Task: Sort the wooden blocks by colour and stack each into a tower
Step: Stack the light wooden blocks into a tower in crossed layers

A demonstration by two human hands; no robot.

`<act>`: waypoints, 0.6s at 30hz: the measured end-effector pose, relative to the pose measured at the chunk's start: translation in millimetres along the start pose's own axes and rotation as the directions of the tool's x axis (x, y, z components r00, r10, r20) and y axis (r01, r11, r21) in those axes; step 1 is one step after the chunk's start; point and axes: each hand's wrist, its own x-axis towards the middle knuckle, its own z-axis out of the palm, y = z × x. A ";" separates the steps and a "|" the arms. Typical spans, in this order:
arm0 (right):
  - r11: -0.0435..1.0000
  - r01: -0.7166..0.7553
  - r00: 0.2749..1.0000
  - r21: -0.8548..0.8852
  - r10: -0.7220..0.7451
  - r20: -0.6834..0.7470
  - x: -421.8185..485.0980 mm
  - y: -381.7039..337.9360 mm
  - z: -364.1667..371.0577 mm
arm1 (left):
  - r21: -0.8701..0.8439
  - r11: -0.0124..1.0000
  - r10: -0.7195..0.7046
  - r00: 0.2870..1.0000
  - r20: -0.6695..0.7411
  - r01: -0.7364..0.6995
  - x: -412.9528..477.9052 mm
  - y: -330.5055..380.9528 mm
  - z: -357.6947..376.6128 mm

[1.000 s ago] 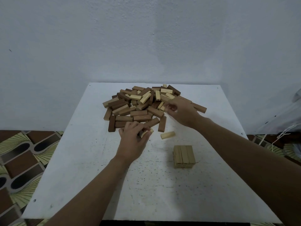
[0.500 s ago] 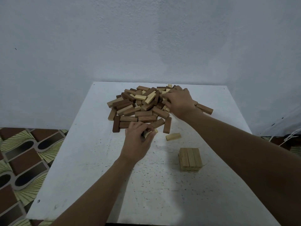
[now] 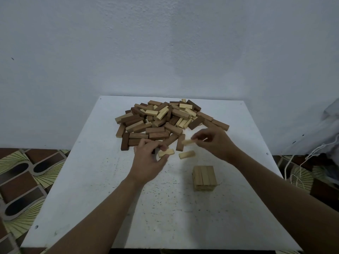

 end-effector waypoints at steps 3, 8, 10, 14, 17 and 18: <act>1.000 0.000 0.996 -0.030 0.002 0.085 -15.6 4.7 -5.3 | 0.010 1.000 -0.005 1.000 -0.001 0.005 -2.3 1.7 -0.8; 0.998 -0.010 0.983 -0.063 0.022 0.184 -18.1 11.3 -9.3 | 0.011 1.000 0.001 1.000 -0.010 -0.001 -7.2 5.9 0.2; 0.996 -0.019 0.969 -0.091 0.040 0.243 -16.2 10.9 -9.3 | 0.013 1.000 0.006 1.000 0.001 -0.006 -8.3 5.5 0.7; 0.990 -0.015 0.962 -0.144 0.053 0.267 -13.7 7.3 -7.8 | 0.004 0.999 0.043 0.998 0.041 -0.043 -7.9 3.5 1.4; 0.988 -0.051 0.972 -0.147 0.083 0.221 -10.9 7.3 -7.5 | 0.043 0.996 0.077 0.995 0.064 -0.080 -7.5 5.3 0.4; 0.983 -0.071 0.969 -0.171 0.108 0.222 -10.3 6.7 -7.1 | 0.092 0.990 0.102 0.992 0.077 -0.109 -8.0 5.8 -0.2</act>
